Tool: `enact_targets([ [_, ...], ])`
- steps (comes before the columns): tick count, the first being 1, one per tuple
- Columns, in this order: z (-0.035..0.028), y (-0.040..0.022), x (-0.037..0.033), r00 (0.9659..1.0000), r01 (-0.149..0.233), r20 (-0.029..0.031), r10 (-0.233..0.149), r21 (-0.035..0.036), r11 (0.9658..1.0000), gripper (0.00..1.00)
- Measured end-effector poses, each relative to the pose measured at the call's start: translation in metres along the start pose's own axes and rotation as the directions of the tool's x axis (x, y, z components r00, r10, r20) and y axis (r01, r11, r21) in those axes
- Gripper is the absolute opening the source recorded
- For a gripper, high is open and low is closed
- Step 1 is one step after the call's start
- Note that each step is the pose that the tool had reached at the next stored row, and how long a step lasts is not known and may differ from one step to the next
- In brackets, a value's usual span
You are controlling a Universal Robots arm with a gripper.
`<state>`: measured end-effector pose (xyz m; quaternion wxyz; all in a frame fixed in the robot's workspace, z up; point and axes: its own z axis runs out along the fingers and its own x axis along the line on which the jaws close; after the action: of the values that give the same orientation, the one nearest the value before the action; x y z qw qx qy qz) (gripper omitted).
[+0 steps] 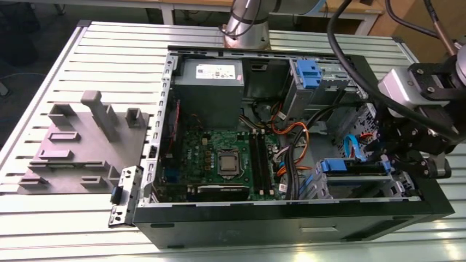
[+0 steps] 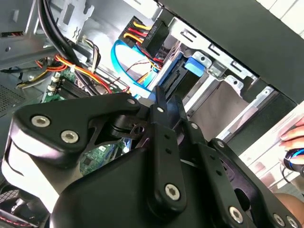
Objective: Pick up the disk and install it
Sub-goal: 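Insert the first disk wire, then insert the second disk wire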
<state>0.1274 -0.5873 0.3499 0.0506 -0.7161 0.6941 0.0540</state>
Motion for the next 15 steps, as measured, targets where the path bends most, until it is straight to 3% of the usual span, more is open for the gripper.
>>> enact_targets([
  [2,-0.0027,0.0,-0.0004,1.0,0.0,-0.0001,0.0,0.0,1.0,0.24],
  [15,-0.0033,0.0,-0.0005,1.0,0.0,0.0,0.0,0.0,1.0,0.24],
])
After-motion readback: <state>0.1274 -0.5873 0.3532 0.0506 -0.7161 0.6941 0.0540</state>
